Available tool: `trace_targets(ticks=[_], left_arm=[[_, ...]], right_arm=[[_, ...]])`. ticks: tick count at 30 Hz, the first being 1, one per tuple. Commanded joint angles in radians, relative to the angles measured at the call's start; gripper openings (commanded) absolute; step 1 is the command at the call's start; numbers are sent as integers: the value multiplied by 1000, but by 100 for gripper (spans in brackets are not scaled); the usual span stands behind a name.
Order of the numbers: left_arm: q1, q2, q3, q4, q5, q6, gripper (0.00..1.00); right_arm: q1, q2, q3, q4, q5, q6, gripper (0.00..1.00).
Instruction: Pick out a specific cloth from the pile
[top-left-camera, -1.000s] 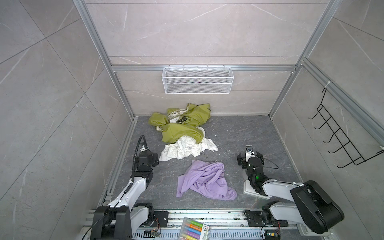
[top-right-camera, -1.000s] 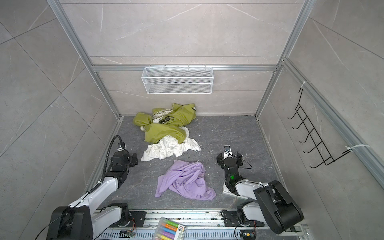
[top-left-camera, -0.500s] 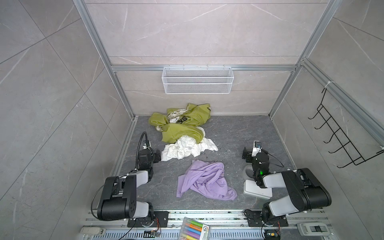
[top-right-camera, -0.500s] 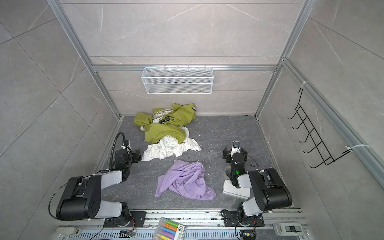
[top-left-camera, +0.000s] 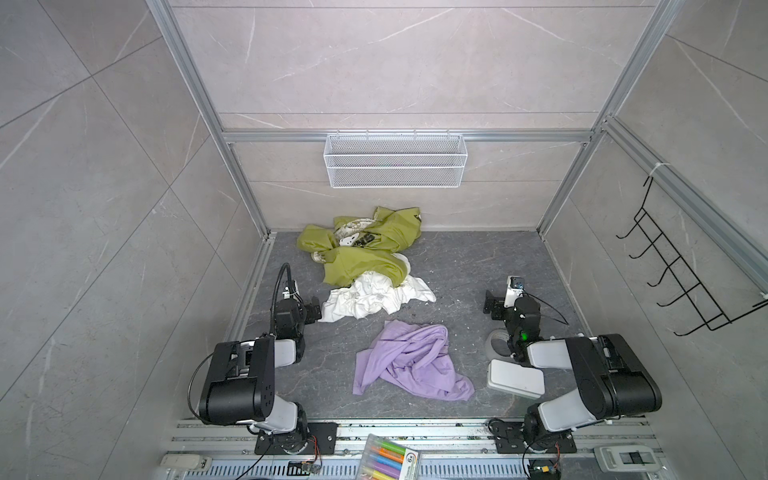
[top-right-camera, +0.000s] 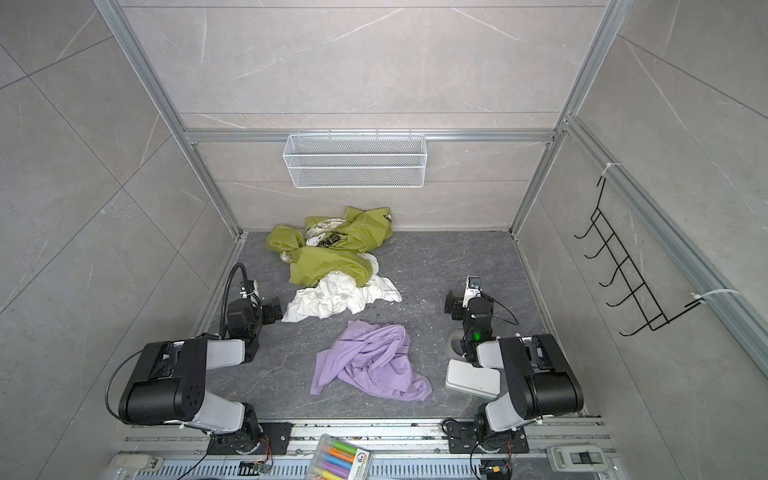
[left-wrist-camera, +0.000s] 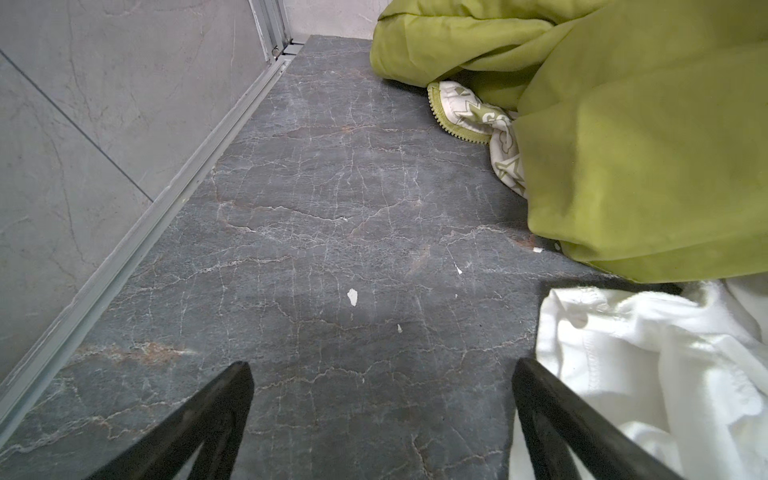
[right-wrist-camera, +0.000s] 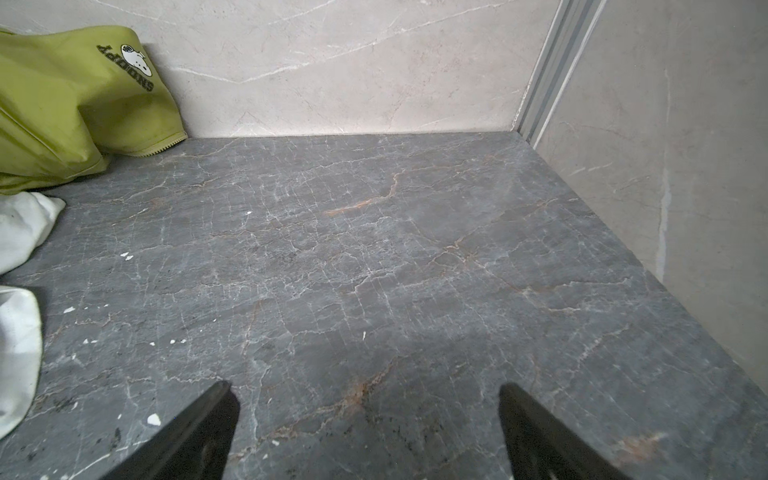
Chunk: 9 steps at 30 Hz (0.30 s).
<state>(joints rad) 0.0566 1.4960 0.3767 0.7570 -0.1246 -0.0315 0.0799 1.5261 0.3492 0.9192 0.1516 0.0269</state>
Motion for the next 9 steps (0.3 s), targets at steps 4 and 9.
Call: trace_targets(ticks=[4, 9], left_arm=[[2, 4, -1, 61, 9, -7, 100], [2, 2, -7, 72, 11, -7, 100]], right_arm=[[-1, 14, 24, -32, -14, 9, 100], [0, 8, 10, -11, -17, 10, 100]])
